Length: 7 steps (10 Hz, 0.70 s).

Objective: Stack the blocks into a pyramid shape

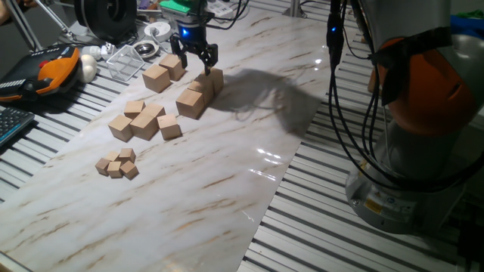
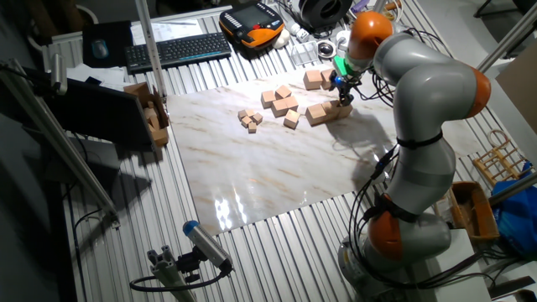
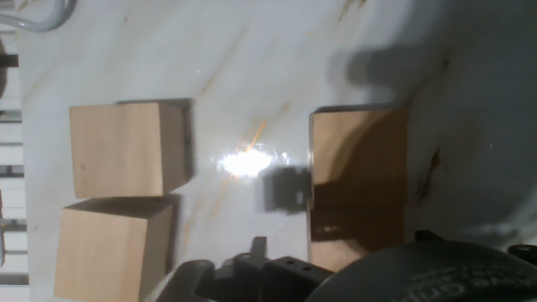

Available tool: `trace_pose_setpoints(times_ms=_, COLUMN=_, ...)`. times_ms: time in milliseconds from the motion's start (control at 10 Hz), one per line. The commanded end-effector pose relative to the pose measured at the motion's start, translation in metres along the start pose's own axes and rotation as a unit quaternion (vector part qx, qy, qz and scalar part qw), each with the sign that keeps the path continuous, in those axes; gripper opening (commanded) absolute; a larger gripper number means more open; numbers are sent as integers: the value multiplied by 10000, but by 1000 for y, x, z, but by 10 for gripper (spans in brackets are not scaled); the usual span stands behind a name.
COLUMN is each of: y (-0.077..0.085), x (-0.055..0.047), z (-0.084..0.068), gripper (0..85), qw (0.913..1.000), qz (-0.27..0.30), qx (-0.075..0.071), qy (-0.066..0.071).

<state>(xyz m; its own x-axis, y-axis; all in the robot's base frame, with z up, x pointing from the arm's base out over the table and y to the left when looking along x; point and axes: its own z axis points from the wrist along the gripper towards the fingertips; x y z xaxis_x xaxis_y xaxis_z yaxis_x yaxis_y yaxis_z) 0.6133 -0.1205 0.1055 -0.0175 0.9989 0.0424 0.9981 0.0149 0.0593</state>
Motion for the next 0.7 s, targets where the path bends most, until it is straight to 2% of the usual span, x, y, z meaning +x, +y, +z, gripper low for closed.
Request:
trace_pose_setpoints(times_ms=0, y=-1, x=0, z=1, gripper=850, qw=10000, qz=1, qx=0, qy=29)
trace_pose_setpoints(times_ms=200, y=-3, x=2, z=2, gripper=850, qw=10000, qz=27, qx=-1, qy=83)
trace_pose_setpoints(times_ms=300, y=-5, x=4, z=4, gripper=850, qw=10000, qz=34, qx=-8, qy=67)
trace_pose_setpoints(times_ms=600, y=-9, x=9, z=14, gripper=850, qw=9999, qz=82, qx=-23, qy=98)
